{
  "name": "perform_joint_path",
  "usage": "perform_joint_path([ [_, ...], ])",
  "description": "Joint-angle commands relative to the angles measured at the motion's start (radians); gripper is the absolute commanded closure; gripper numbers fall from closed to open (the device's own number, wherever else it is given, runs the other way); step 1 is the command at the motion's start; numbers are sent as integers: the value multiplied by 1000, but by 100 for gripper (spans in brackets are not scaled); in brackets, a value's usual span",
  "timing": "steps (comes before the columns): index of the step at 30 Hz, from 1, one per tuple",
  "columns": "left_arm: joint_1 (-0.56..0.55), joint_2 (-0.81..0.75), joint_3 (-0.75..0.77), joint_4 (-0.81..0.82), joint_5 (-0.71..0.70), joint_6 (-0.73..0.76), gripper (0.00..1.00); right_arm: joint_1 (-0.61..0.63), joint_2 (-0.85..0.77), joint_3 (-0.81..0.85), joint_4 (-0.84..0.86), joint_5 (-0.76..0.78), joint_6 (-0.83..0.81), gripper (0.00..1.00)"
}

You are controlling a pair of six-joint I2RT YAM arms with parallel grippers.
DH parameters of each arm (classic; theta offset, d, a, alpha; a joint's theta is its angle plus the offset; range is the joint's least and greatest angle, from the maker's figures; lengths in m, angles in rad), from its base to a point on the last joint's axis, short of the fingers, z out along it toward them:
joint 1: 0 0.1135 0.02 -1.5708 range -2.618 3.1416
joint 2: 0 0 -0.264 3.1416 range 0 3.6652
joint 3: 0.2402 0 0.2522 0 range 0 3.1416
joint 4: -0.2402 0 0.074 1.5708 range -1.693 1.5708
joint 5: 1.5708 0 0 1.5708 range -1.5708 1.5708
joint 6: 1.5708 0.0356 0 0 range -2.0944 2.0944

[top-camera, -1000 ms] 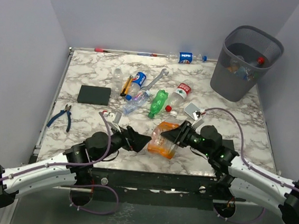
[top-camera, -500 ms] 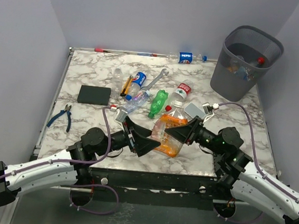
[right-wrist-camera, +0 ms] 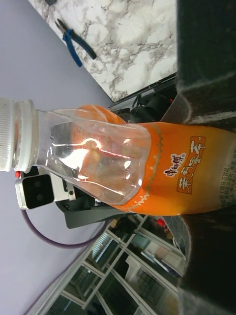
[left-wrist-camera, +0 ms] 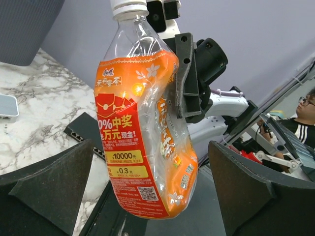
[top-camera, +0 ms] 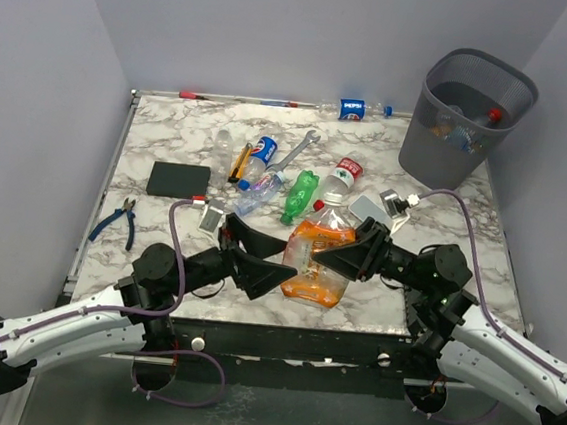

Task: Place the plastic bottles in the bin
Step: Pick up the plastic bottle from the corner of the board.

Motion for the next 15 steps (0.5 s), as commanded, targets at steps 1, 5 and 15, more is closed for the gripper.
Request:
perform_joint_path([
  [1, -5, -7, 46, -6, 54, 23, 1, 5, 6, 75, 17, -78, -22, 69],
  [5, -5, 41, 63, 37, 132, 8, 1, 5, 32, 84, 82, -102, -8, 69],
  [15, -5, 166, 122, 114, 287, -24, 6, 5, 118, 90, 257, -171, 48, 70],
])
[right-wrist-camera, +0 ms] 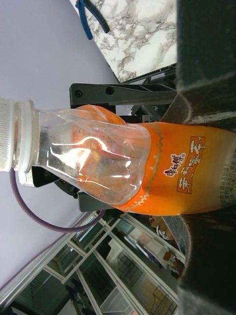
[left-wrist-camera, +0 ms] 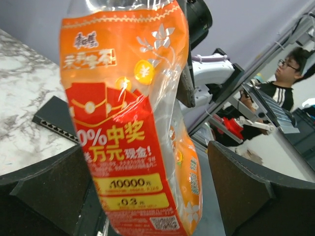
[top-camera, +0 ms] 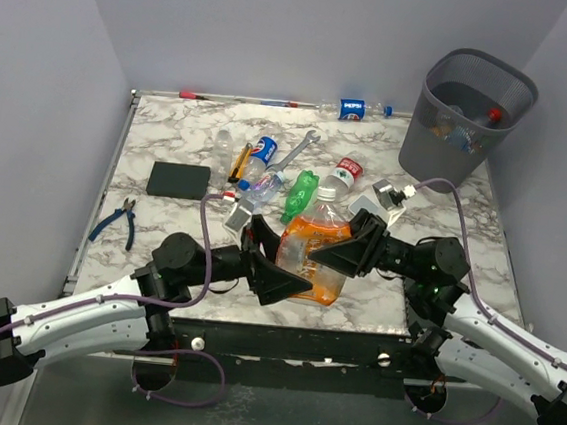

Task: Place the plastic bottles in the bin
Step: Pick up the plastic bottle from the corner of the board.

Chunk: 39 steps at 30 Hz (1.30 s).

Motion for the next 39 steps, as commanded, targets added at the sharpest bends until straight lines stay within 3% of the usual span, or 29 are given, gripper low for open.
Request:
perform_joint_path([
  [1, -3, 28, 52, 68, 110, -17, 9, 3, 15, 26, 106, -56, 19, 69],
  [9, -3, 25, 45, 73, 103, -15, 51, 3, -24, 74, -32, -47, -43, 54],
  [12, -3, 24, 41, 73, 89, -15, 60, 3, -38, 95, -87, -42, -62, 48],
  [15, -3, 23, 41, 73, 69, -11, 66, 3, -54, 131, -174, -32, -101, 36],
  [20, -2, 15, 43, 48, 20, 15, 70, 3, -94, 274, -499, 70, -265, 20],
  [28, -4, 21, 94, -154, -47, 187, 76, 3, 36, 706, -1143, 480, -447, 20],
  [39, -4, 50, 138, -236, -105, 316, 79, 3, 182, 838, -1236, 449, -443, 22],
])
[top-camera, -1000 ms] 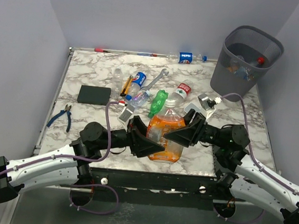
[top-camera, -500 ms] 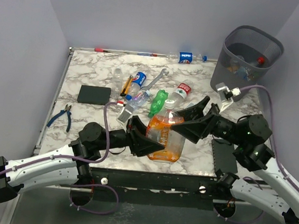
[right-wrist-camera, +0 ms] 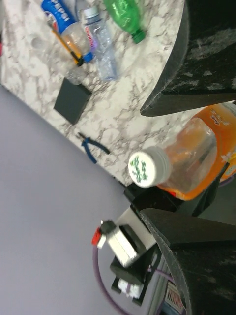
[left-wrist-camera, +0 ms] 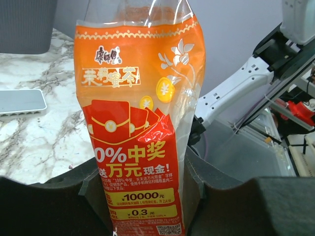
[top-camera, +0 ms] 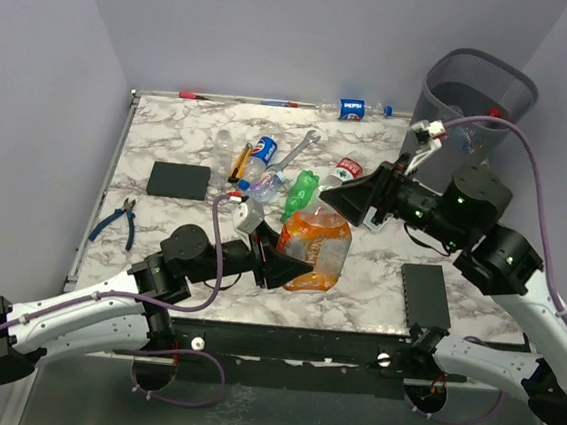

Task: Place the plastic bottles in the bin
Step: Pick up the plastic bottle from the corner of the board.

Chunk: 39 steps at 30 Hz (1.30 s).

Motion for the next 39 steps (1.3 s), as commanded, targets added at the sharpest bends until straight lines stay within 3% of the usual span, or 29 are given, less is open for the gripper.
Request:
perform_joint_path([
  [1, -3, 24, 44, -28, -23, 62, 79, 3, 53, 22, -113, 36, -19, 22],
  [4, -3, 35, 48, -29, -17, 60, 79, 3, 68, 12, -84, 11, -12, 26],
  [12, -3, 29, 45, -28, -27, 61, 79, 3, 92, 5, -84, -3, -18, 59],
  [15, -3, 34, 44, -29, -27, 63, 79, 3, 96, 0, -92, -8, -25, 60],
  [17, -2, 36, 46, -28, -26, 66, 79, 3, 105, 6, -110, -12, -31, 51],
  [19, -3, 40, 49, -27, -24, 71, 79, 3, 111, 5, -120, -11, -35, 49],
  [21, -3, 45, 51, -28, -23, 74, 79, 3, 115, 3, -126, -8, -37, 54],
  [24, -4, 48, 55, -27, -21, 75, 78, 3, 121, 4, -134, 1, -43, 68],
  [26, -4, 49, 55, -28, -22, 74, 68, 3, 120, 5, -133, 14, -45, 86],
  [27, -3, 47, 56, -34, -27, 74, 53, 3, 117, 9, -135, 32, -44, 97],
  [29, -4, 35, 58, -55, -56, 73, 20, 3, 107, 30, -140, 77, -56, 100],
  [31, -3, 13, 62, -85, -115, 75, 6, 3, 118, 95, -178, 179, -88, 100],
  [36, -3, -80, 84, -204, -327, 148, 1, -2, 304, 499, -380, 706, -273, 100],
  [39, -3, -154, 83, -232, -477, 225, 1, -118, 337, 577, -224, 863, -397, 100],
])
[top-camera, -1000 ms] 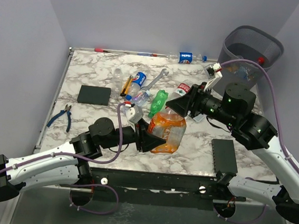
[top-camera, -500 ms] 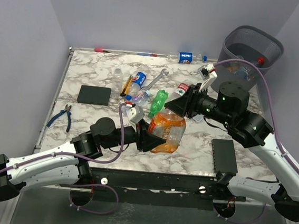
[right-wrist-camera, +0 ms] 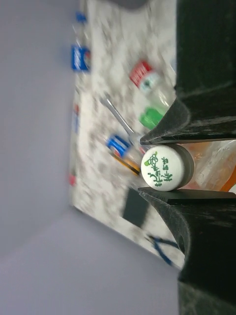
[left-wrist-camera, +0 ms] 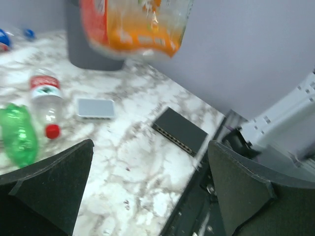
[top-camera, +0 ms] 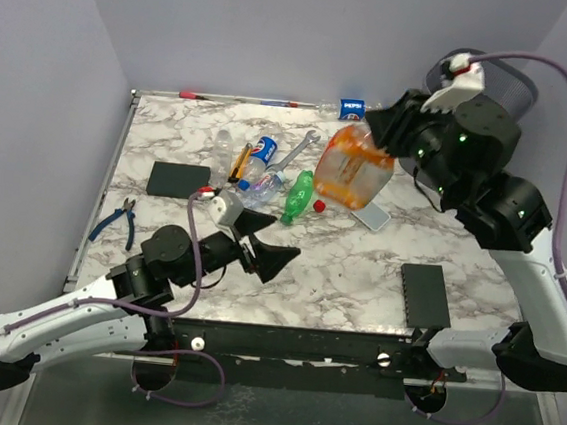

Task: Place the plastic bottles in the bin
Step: Pick up the plastic bottle from the corner of the board, then place the plastic bottle in the trash bin.

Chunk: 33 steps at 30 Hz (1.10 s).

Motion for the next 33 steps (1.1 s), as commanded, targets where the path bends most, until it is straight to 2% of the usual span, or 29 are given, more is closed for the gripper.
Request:
perform_joint_path([
  [1, -3, -118, 30, -93, -326, 127, 1, -163, 27, 100, 160, 403, -222, 100],
  [4, -3, -179, 2, -117, -481, 155, 1, -280, 16, -1, 525, 518, -324, 100],
  [7, -3, -222, -27, -134, -591, 169, 1, -371, 4, -224, 1112, 543, -503, 100],
  [8, -3, -234, -35, -140, -619, 174, 1, -406, 29, -245, 1244, 538, -514, 100],
  [12, -3, -280, -57, -152, -673, 179, 1, -585, 223, -8, 1183, 493, -421, 100],
  [17, -3, -335, -101, -153, -689, 183, 1, -734, 423, 154, 1151, 428, -407, 100],
  [21, -3, -356, -133, -158, -708, 192, 1, -842, 489, 111, 1056, 328, -266, 100],
  [28, -3, -352, -165, -166, -741, 192, 1, -916, 597, 33, 1107, 144, -218, 100],
  [33, -3, -317, -175, -161, -723, 181, 1, -934, 703, 96, 1076, 15, -195, 100],
])
